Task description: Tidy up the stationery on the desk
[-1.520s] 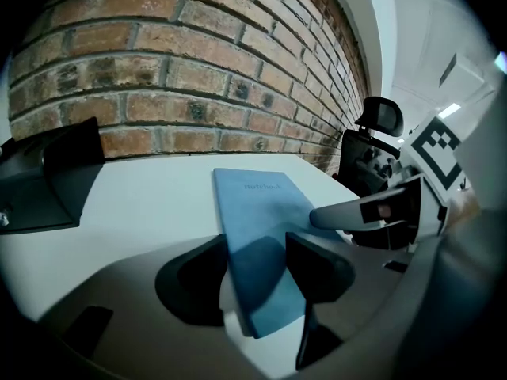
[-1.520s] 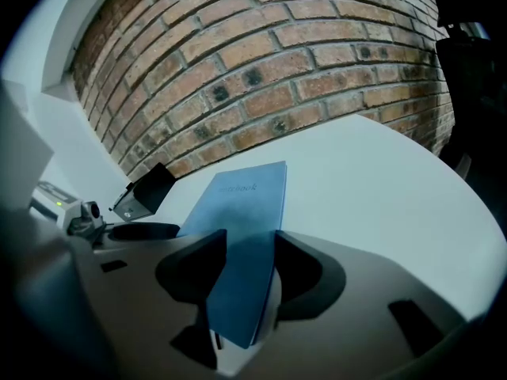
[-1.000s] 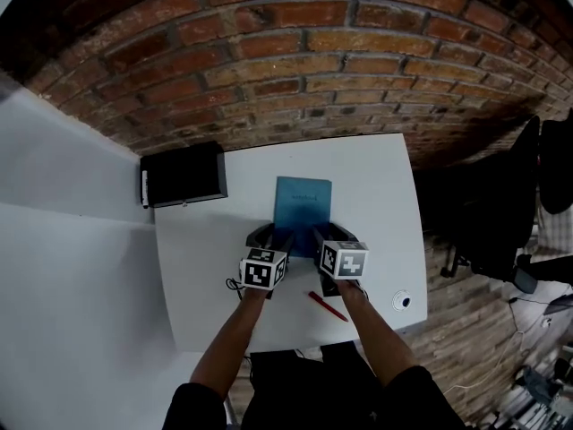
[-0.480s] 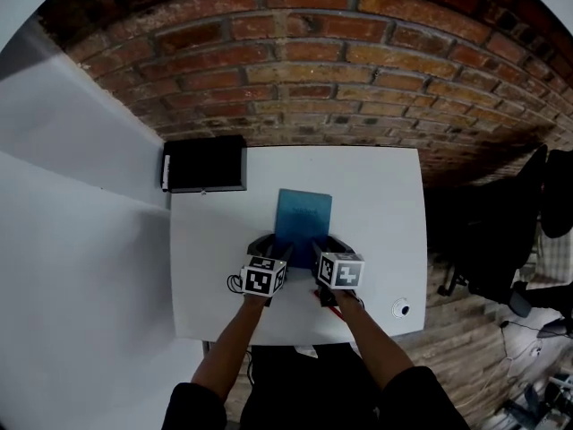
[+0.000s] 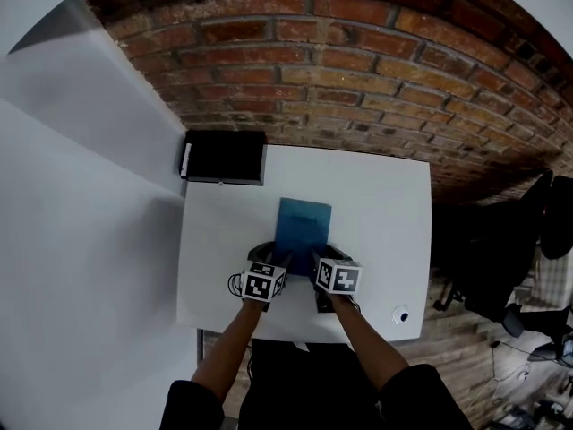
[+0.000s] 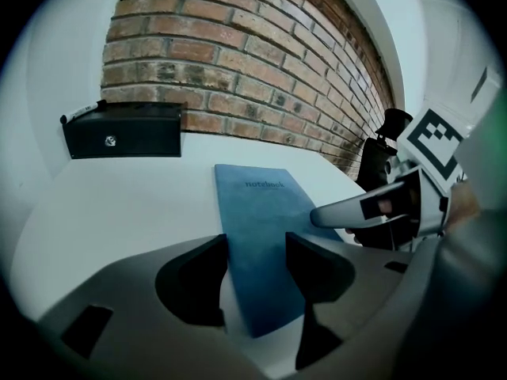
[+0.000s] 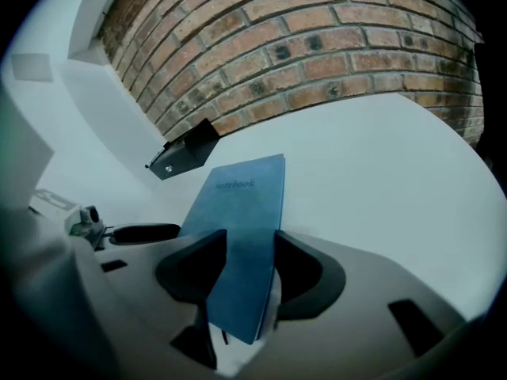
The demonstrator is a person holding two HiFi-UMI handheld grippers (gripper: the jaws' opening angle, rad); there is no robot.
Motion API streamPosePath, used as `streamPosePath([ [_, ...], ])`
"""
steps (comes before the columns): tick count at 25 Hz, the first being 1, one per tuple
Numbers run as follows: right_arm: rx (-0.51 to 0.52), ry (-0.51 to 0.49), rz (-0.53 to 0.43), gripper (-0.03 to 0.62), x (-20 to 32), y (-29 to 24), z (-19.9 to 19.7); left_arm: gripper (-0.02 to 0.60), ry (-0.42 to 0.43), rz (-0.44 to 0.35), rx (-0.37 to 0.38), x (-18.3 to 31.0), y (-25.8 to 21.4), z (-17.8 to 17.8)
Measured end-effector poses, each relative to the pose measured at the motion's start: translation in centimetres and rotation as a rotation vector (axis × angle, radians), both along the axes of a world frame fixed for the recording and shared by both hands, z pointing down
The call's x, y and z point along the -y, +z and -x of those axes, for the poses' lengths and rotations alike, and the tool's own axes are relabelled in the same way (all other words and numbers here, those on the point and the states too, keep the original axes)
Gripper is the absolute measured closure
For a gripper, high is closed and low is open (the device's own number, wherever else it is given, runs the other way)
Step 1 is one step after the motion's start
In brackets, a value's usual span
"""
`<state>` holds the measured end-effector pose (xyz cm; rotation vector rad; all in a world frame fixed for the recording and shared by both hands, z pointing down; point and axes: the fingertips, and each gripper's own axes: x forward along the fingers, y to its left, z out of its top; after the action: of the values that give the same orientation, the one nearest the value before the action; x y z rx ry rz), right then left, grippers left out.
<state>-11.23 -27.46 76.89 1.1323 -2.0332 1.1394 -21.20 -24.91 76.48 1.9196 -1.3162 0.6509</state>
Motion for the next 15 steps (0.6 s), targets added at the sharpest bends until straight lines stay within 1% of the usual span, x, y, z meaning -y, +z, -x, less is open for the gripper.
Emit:
streamPosePath([
  [6, -0.003, -0.056, 0.016, 0.393, -1.9, 0.0, 1.7, 0.344, -0.048, 0.011, 0.003, -2.0, -0.1, 1.6],
  [11, 0.005, -0.098, 0.049, 0.393, -3.7, 0.0, 3.2, 0.344, -0.091, 0.018, 0.000, -3.8, 0.0, 3.1],
  [15, 0.002, -0.130, 0.053, 0.393, -5.1, 0.0, 4.4, 0.344, -0.118, 0.030, 0.003, -5.2, 0.0, 4.3],
])
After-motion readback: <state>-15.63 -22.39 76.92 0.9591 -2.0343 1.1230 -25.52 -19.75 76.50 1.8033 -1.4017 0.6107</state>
